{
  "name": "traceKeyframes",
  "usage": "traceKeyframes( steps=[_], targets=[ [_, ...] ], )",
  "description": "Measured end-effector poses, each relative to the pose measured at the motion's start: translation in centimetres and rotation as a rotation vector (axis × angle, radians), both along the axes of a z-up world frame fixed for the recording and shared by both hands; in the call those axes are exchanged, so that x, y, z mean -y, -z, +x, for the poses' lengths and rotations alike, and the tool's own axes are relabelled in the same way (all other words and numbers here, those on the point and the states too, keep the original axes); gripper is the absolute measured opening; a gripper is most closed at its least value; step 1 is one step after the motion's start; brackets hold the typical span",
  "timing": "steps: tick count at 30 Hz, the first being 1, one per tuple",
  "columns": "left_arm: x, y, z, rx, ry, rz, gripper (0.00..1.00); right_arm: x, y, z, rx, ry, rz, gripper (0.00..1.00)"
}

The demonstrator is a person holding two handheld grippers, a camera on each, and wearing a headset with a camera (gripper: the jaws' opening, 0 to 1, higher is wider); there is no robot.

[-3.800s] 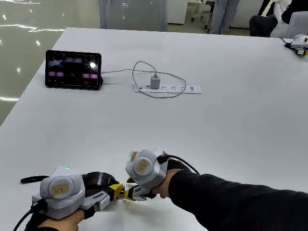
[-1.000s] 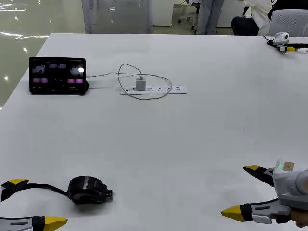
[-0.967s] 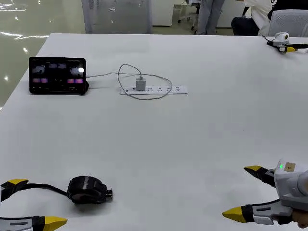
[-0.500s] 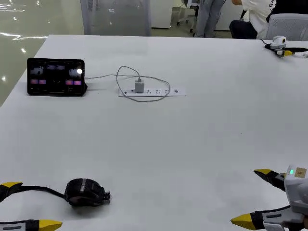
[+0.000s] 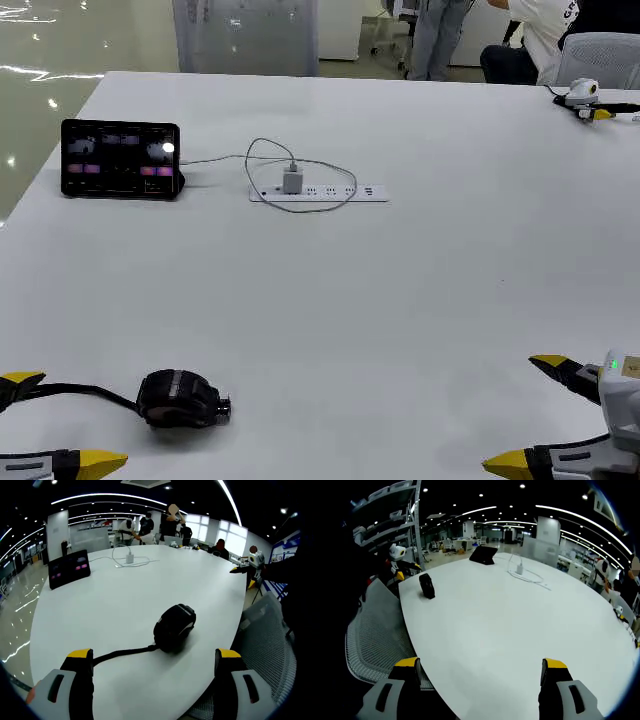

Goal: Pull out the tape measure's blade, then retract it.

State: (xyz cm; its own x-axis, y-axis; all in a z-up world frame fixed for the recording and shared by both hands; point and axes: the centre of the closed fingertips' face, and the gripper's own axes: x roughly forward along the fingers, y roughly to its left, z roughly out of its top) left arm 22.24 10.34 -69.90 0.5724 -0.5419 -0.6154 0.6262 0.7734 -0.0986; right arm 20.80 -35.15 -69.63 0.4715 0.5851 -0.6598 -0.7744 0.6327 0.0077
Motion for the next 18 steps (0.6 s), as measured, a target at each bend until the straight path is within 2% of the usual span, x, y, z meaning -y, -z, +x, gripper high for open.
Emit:
traceKeyframes(
  steps=[7, 8, 9, 12, 15, 18],
  targets=[
    [0.2, 0.2, 0.0, -0.007, 0.023, 0.001, 0.99, -0.5, 0.2, -0.2, 0.01, -0.001, 0.008, 0.99],
    [0.2, 0.2, 0.2, 0.002, 0.03, 0.012, 0.99, -0.6, 0.3, -0.3, 0.003, 0.002, 0.01, 0.99],
    [0.2, 0.3, 0.2, -0.006, 0.034, 0.012, 0.99, -0.6, 0.4, -0.4, 0.002, 0.003, 0.01, 0.99],
    [0.1, 0.2, 0.6, 0.001, 0.041, 0.015, 0.99, -1.0, 0.6, -0.6, -0.003, 0.004, 0.014, 0.99],
    [0.1, 0.4, 0.8, 0.0, 0.044, 0.018, 0.99, -1.1, 1.0, -0.5, -0.007, 0.004, 0.007, 0.99],
    [0.1, 0.5, 0.8, -0.002, 0.048, 0.018, 0.99, -1.5, 0.7, -0.2, -0.009, 0.008, 0.022, 0.99]
  ],
)
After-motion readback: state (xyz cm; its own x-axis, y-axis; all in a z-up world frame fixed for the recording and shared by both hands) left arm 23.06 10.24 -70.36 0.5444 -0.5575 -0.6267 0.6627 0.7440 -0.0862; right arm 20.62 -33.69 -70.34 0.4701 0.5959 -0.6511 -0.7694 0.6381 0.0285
